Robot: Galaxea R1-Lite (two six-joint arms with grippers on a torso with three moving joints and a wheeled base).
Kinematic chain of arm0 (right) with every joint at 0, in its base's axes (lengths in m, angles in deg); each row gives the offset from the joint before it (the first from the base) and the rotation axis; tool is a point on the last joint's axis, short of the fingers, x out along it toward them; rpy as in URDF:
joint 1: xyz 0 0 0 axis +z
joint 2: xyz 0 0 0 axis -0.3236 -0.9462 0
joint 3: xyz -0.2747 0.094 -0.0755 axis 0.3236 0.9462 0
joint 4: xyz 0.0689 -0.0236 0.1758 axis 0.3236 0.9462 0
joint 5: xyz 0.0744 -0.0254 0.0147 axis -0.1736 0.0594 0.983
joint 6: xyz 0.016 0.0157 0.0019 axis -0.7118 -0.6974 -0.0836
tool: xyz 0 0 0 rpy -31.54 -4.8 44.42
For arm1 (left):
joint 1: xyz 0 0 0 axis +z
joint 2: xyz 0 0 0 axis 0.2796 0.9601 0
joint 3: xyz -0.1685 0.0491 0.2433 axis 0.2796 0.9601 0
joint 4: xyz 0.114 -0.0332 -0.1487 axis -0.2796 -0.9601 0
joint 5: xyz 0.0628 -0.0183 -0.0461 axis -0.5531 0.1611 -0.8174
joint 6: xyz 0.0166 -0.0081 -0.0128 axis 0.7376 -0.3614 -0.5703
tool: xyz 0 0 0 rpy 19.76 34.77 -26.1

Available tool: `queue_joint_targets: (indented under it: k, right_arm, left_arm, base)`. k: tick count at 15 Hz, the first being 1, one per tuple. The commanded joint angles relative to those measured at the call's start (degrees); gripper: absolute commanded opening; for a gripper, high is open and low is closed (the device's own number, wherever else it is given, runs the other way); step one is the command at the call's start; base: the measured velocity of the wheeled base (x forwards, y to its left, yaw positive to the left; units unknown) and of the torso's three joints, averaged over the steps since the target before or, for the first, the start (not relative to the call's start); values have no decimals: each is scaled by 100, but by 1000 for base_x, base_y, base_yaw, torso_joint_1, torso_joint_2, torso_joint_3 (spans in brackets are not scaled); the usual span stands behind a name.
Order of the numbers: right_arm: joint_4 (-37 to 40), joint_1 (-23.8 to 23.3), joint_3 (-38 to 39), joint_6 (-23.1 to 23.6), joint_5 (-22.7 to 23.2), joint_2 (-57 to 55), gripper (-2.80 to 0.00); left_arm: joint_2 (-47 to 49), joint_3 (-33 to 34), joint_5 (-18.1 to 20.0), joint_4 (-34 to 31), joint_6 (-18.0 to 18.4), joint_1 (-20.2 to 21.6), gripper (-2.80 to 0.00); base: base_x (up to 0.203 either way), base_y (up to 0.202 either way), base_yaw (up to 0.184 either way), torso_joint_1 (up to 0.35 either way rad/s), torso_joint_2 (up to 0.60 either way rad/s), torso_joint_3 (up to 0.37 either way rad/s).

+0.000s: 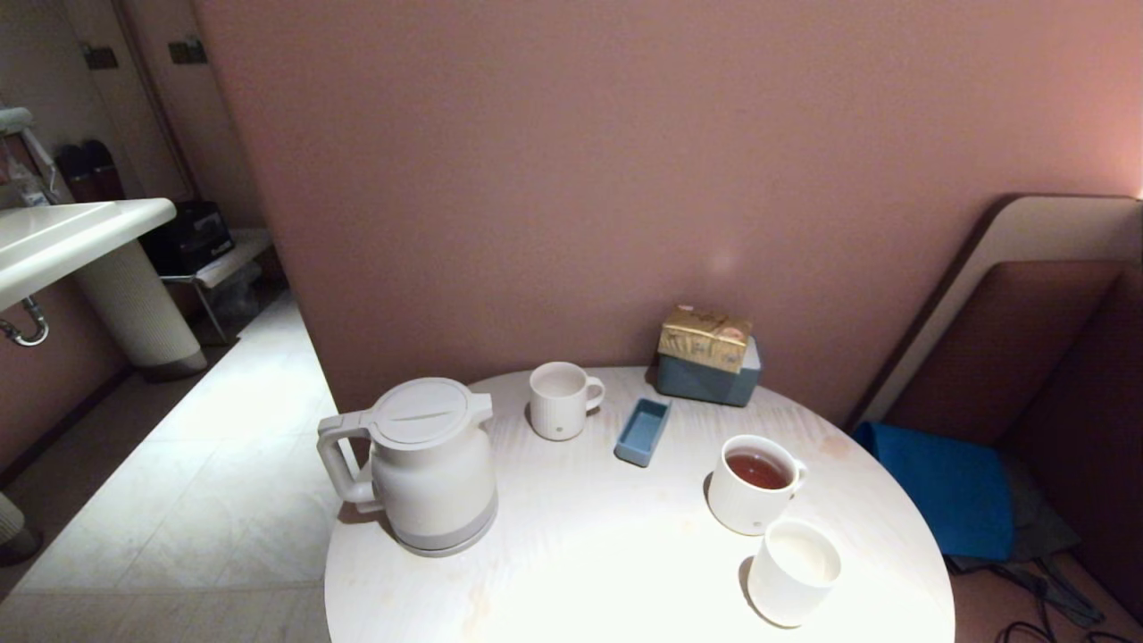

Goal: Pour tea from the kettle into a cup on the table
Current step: Pick up the kettle

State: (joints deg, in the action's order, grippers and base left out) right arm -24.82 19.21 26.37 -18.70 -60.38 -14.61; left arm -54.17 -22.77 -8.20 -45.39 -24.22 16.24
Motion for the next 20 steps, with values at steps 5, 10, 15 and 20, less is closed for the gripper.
queue_joint_targets:
  k: [5, 10, 15, 20]
  right_arm:
    - [6, 2, 1, 3, 3, 2, -280]
    - [6, 2, 1, 3, 3, 2, -280]
    - [6, 2, 1, 3, 3, 2, -280]
    - [6, 2, 1, 3, 3, 2, -280]
  left_arm:
    - [-2, -8, -7, -17, -94, 0, -280]
    - [-2, -8, -23, -17, -86, 0, -280]
    - [0, -332, -34, -100, -93, 0, -280]
    - [1380, -1240, -1, -133, -99, -4, -280]
  base:
    - [0, 0, 0, 0, 0, 0]
    - [0, 0, 0, 0, 0, 0]
    - [0, 0, 0, 0, 0, 0]
    - [0, 0, 0, 0, 0, 0]
